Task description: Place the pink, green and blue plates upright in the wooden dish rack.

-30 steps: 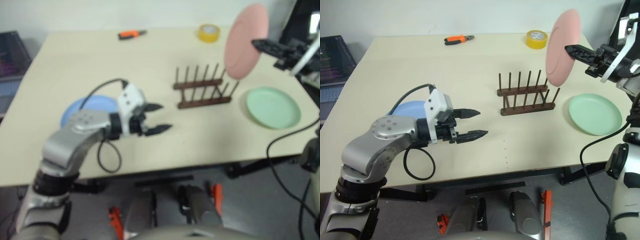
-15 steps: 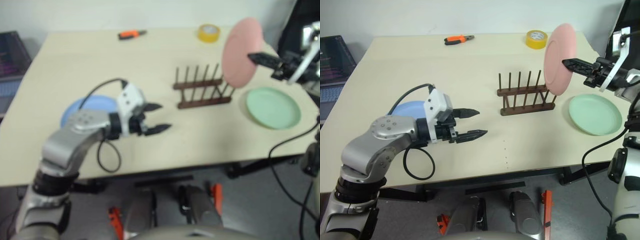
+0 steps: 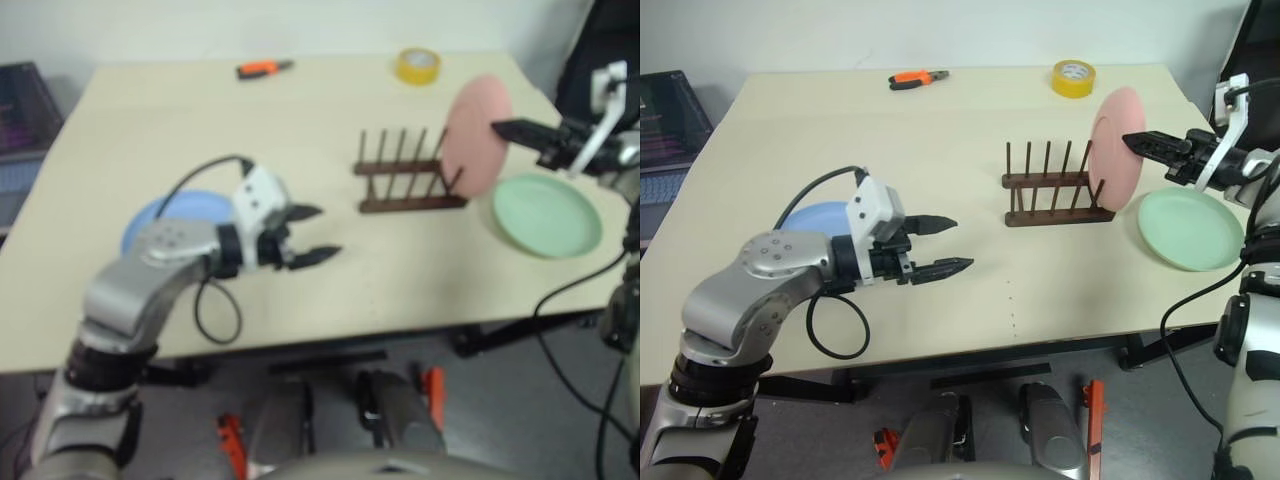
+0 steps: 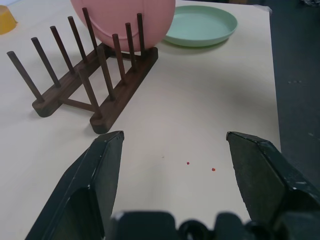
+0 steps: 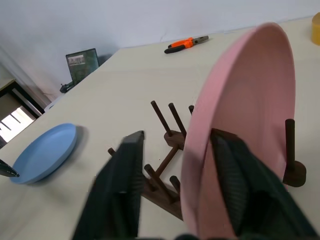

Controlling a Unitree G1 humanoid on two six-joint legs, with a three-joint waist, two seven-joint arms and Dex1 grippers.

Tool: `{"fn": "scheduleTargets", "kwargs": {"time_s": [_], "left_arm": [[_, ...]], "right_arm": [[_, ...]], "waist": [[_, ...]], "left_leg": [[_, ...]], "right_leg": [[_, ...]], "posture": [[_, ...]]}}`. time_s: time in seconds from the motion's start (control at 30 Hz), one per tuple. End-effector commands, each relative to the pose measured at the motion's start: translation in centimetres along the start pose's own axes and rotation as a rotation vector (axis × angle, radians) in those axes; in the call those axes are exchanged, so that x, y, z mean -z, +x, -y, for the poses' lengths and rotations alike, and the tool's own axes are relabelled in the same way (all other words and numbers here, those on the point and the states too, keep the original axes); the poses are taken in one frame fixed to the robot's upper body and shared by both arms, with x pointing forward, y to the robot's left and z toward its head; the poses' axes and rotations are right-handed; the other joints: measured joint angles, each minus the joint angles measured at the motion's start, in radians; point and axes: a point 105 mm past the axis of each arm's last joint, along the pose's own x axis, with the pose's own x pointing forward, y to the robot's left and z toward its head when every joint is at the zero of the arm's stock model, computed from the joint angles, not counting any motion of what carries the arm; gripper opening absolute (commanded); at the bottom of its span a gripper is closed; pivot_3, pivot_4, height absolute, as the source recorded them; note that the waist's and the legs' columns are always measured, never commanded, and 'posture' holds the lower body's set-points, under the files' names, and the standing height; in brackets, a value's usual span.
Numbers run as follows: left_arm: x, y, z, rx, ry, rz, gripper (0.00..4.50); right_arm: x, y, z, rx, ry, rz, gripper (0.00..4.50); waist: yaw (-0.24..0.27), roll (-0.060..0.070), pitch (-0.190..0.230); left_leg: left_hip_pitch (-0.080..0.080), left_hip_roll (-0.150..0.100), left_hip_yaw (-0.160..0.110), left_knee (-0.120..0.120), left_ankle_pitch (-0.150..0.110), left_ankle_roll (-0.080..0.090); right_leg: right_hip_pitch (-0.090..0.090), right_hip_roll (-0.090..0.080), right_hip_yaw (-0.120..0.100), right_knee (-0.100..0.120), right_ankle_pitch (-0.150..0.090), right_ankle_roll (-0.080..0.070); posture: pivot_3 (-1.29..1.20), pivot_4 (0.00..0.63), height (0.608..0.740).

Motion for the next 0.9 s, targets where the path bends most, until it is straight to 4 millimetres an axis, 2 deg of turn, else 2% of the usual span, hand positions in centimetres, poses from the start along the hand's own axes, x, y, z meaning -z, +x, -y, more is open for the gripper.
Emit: {"fn": "scheduleTargets", "kwargs": {"time_s": [0.03, 0.07, 0.23, 0.3, 0.4, 0.57, 0.67, 0.73, 0.8, 0.83, 0.9], "left_arm": [[-1.1, -0.5, -0.2, -0.018, 0.04, 0.027, 3.63], [-1.1, -0.5, -0.2, -0.017, 0.041, 0.027, 3.63], [-0.9, -1.1, -1.0, -0.042, 0.055, 0.007, 3.63], [-0.8, -1.6, -1.6, -0.063, 0.056, -0.002, 3.63], [-0.8, -2.1, -2.0, -0.079, 0.059, -0.007, 3.63], [-1.6, -5.0, -5.1, -0.223, 0.034, 0.006, 3.63], [-1.7, -8.0, -7.8, -0.362, 0.015, -0.021, 3.63], [-1.7, -10.0, -9.4, -0.455, -0.001, -0.039, 3.63], [-0.7, -13.4, -12.4, -0.638, -0.02, -0.113, 3.63], [-0.2, -14.6, -13.2, -0.695, -0.029, -0.139, 3.63], [0.2, -15.4, -13.4, -0.719, -0.056, -0.154, 3.63]], "right_arm": [[-2.0, -0.2, -0.6, -0.012, -0.08, 0.052, 3.62], [-2.2, -0.3, -0.6, -0.008, -0.102, 0.054, 3.93], [-5.1, -1.7, -1.0, 0.062, -0.296, 0.069, 3.93], [-6.4, -2.5, -1.7, 0.082, -0.386, 0.065, 3.93], [-7.4, -3.2, -2.9, 0.088, -0.485, 0.048, 3.93], [-8.9, -3.9, -7.2, -0.014, -0.603, 0.061, 3.93], [-8.2, -3.2, -10.5, -0.151, -0.615, 0.065, 3.93], [-7.3, -2.6, -11.9, -0.214, -0.615, 0.051, 3.93], [-5.0, -1.0, -12.4, -0.247, -0.593, 0.006, 3.93], [-3.9, -0.3, -12.5, -0.26, -0.583, -0.015, 3.93], [-1.7, 1.1, -13.2, -0.302, -0.567, -0.062, 3.93]], "waist": [[0.0, 0.0, 0.0], [0.0, 0.0, 0.0], [0.0, 0.001, 0.001], [0.001, 0.001, 0.001], [0.0, 0.001, 0.001], [-0.001, 0.001, 0.002], [-0.002, 0.001, 0.002], [-0.002, 0.001, 0.002], [-0.002, 0.0, 0.002], [-0.002, 0.0, 0.002], [-0.003, 0.0, 0.002]], "left_leg": [[0.0, 0.0, 0.0, 0.0, 0.0, 0.0], [0.0, 0.0, 0.0, 0.0, 0.0, 0.0], [0.0, 0.0, 0.0, 0.0, 0.0, 0.0], [0.0, 0.0, 0.0, 0.0, 0.0, 0.0], [0.0, 0.0, 0.0, -0.001, 0.0, 0.0], [0.0, 0.0, 0.0, -0.001, 0.0, 0.0], [0.001, 0.001, -0.001, -0.001, 0.0, 0.0], [0.001, 0.001, -0.001, -0.001, 0.0, 0.0], [0.001, 0.001, -0.002, -0.001, 0.0, 0.0], [0.001, 0.001, -0.002, -0.001, 0.0, 0.0], [0.001, 0.001, -0.001, -0.001, 0.0, 0.0]], "right_leg": [[0.0, 0.0, 0.0, 0.0, 0.0, 0.0], [0.0, 0.0, 0.0, 0.0, 0.0, 0.0], [0.0, 0.0, 0.0, 0.0, 0.0, 0.0], [0.0, 0.0, 0.0, 0.0, -0.001, -0.001], [-0.001, 0.0, 0.0, -0.001, -0.004, -0.006], [0.0, 0.0, 0.0, 0.0, -0.004, -0.006], [0.0, 0.0, -0.001, 0.0, -0.004, -0.006], [0.0, 0.0, -0.001, 0.0, -0.004, -0.006], [0.0, 0.0, -0.002, 0.0, -0.004, -0.006], [0.0, 0.0, -0.002, 0.0, -0.004, -0.006], [0.0, -0.001, -0.002, 0.0, -0.004, -0.006]], "posture": [[0.0, 0.15, 0.74], [0.0, 0.15, 0.74], [0.0, 0.15, 0.74], [0.0, 0.15, 0.74], [0.0, 0.15, 0.74], [0.0, 0.15, 0.74], [0.0, 0.15, 0.74], [0.0, 0.15, 0.74], [0.0, 0.15, 0.74], [0.0, 0.15, 0.74], [0.0, 0.15, 0.74]]}}
